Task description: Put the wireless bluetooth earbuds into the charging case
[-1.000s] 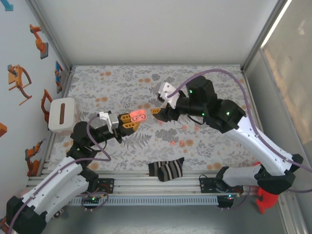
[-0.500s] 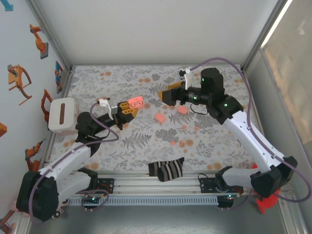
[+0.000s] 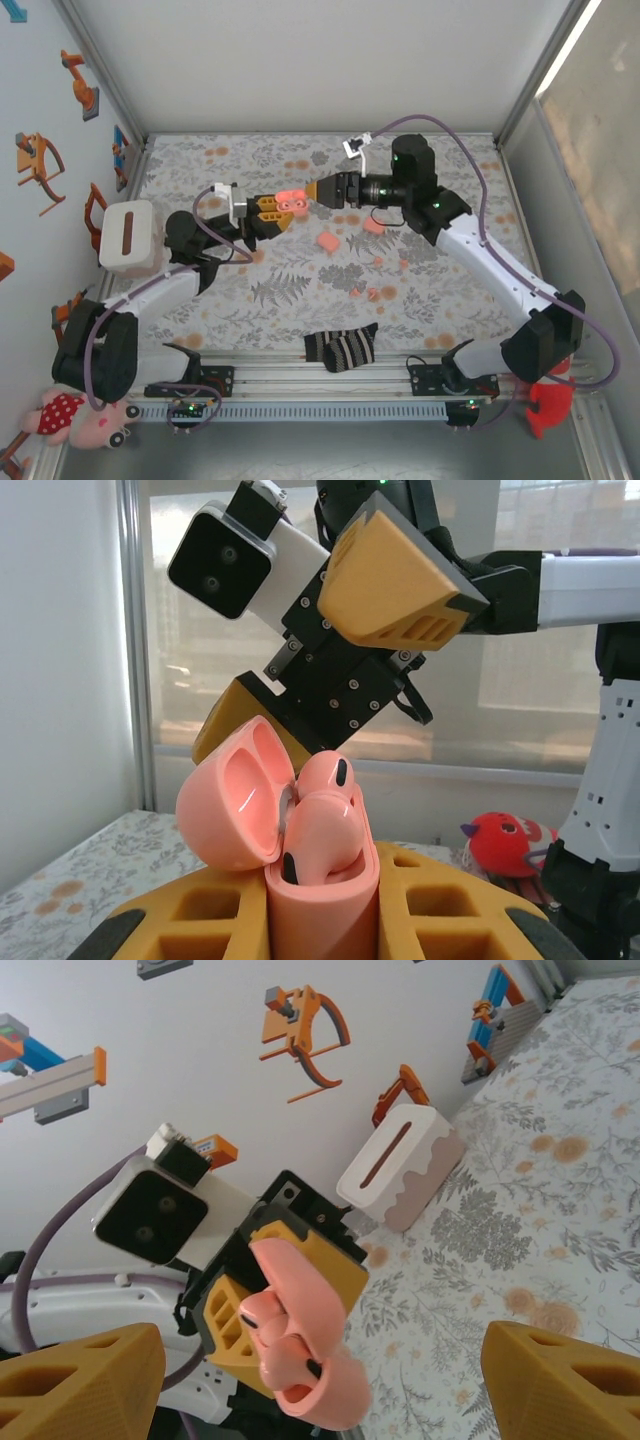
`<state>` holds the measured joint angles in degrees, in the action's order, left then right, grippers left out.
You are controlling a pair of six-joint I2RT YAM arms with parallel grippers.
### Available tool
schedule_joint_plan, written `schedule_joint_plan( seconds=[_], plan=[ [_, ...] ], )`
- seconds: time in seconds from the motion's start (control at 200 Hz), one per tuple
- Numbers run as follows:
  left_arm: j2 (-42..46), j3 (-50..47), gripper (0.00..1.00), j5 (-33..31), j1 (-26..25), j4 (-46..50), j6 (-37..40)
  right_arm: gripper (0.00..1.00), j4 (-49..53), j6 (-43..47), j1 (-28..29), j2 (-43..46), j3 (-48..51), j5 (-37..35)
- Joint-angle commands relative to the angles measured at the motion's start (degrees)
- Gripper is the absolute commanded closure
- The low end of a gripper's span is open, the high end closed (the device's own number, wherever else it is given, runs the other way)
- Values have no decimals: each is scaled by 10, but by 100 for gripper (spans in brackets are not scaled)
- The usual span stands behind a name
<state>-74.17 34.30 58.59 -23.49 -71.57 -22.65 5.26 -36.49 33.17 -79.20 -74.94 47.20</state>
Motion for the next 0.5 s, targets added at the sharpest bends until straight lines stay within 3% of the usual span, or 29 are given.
schedule_joint_plan(
  seconds=[0.0,0.496],
  plan=[
    [-16,25,100,27,6,-59,-37,19,-24,-7,12,-2,5,19],
    [-45,35,100,39,6,-83,-63,22,-24,7,36,-23,-27,38]
  ],
)
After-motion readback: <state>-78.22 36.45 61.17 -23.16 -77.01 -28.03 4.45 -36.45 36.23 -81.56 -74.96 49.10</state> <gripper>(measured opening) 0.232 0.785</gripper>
